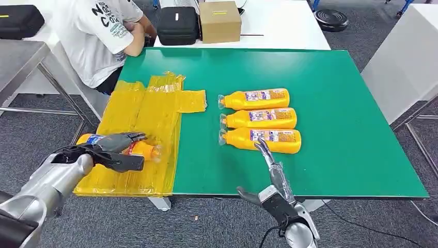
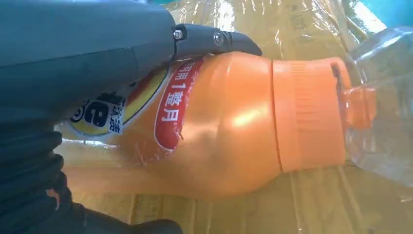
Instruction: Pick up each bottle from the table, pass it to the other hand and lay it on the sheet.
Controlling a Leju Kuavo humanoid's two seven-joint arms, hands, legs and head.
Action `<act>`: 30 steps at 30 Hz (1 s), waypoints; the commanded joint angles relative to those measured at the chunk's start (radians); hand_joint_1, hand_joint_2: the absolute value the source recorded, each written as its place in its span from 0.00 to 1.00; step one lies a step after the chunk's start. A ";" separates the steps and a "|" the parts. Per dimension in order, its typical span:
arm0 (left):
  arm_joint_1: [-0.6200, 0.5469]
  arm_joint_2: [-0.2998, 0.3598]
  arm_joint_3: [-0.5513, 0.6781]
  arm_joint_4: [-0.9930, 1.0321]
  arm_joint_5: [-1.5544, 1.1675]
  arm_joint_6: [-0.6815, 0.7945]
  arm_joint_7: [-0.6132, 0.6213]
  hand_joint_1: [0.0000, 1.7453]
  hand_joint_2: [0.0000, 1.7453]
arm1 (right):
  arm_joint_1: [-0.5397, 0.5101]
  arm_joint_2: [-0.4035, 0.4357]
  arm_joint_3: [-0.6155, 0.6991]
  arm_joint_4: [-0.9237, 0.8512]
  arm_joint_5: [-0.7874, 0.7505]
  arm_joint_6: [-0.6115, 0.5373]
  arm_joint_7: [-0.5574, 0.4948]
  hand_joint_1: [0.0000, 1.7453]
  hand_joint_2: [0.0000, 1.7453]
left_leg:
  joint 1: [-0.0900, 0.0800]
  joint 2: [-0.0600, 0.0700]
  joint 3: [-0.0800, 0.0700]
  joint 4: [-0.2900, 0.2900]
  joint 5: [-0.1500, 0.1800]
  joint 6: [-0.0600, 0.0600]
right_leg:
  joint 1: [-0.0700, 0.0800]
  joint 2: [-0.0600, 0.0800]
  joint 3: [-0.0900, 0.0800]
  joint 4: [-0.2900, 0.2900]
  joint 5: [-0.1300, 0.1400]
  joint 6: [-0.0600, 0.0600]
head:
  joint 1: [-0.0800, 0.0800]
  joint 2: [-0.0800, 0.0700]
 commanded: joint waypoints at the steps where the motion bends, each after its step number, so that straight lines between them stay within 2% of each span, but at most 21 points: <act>1: -0.029 0.022 -0.082 0.010 0.013 -0.008 -0.004 0.00 1.00 | -0.042 -0.009 -0.017 0.065 -0.010 0.004 -0.006 0.00 1.00 | 0.001 0.001 0.001 0.000 -0.001 -0.001 | 0.001 0.001 0.001 0.000 0.000 -0.001 | 0.000 0.000; 7: 0.004 0.012 -0.060 -0.020 0.081 0.057 -0.013 0.00 1.00 | -0.023 -0.010 -0.019 0.053 -0.017 0.001 -0.006 0.00 1.00 | 0.001 0.001 0.002 0.000 -0.001 -0.001 | 0.001 0.000 0.002 -0.001 -0.001 -0.001 | 0.000 0.000; 16: 0.042 0.016 -0.053 -0.086 0.185 0.059 -0.039 0.00 1.00 | -0.025 -0.004 -0.027 0.056 -0.025 -0.001 -0.004 0.00 1.00 | 0.001 0.000 0.003 0.000 -0.002 -0.002 | 0.001 0.000 0.003 -0.001 -0.002 -0.002 | 0.000 0.000; 26: 0.049 0.046 -0.076 -0.168 0.229 0.007 -0.043 0.00 1.00 | -0.037 0.000 -0.031 0.064 -0.026 -0.001 0.000 0.00 1.00 | 0.001 0.000 -0.001 0.001 -0.002 -0.002 | 0.001 0.000 0.000 0.000 -0.002 -0.002 | 0.000 0.000; 30: 0.047 0.082 -0.103 -0.219 0.239 -0.018 -0.045 0.00 1.00 | -0.044 0.001 -0.031 0.076 -0.029 0.003 0.001 0.00 1.00 | 0.001 0.001 -0.002 0.001 -0.001 -0.001 | 0.001 0.001 -0.002 0.000 -0.001 -0.001 | 0.000 0.000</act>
